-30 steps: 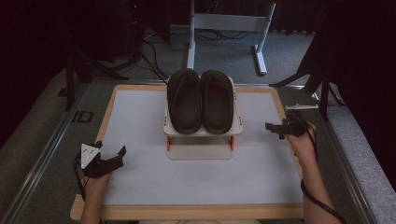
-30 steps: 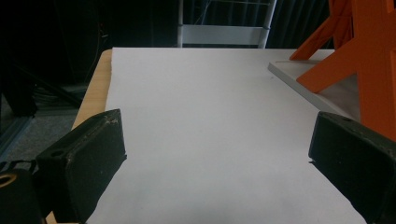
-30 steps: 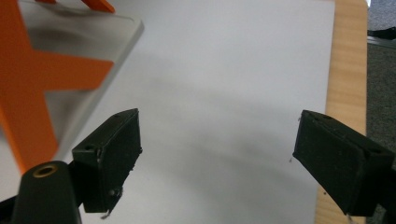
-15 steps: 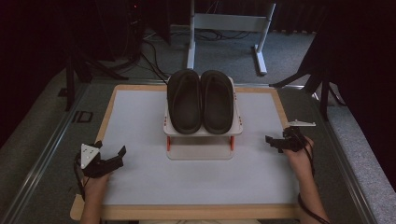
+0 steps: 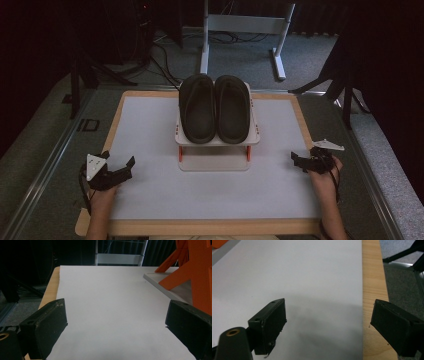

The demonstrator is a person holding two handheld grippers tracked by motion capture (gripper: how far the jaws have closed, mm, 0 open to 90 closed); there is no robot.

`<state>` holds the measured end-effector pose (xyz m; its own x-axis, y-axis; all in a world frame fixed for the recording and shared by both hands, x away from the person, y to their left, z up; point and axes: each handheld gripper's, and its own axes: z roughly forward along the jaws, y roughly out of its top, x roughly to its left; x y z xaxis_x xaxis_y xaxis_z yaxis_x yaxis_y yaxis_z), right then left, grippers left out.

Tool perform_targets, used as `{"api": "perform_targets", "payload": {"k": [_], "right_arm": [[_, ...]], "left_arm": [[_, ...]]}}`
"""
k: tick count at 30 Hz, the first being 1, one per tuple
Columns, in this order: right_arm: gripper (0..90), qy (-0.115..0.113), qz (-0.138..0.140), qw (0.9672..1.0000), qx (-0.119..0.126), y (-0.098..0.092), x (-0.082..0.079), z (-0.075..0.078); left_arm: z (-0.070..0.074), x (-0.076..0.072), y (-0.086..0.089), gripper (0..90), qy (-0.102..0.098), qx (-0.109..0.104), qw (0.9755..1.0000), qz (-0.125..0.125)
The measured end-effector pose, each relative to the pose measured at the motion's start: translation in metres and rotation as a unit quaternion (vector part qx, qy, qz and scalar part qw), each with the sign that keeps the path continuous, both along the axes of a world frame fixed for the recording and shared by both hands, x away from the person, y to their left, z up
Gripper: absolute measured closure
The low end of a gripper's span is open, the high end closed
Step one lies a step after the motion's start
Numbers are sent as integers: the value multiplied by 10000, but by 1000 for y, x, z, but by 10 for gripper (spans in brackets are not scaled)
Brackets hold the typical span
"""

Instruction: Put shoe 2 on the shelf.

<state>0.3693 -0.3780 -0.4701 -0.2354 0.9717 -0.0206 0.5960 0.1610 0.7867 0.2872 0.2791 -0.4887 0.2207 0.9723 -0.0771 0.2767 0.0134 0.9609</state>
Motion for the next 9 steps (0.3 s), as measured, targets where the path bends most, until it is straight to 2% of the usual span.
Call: {"api": "perform_targets", "payload": {"k": [9], "right_arm": [[123, -48, 45, 10000, 3, -3, -3, -6]], "left_arm": [[0, 0, 0, 33, 4, 1, 10000, -6]]}}
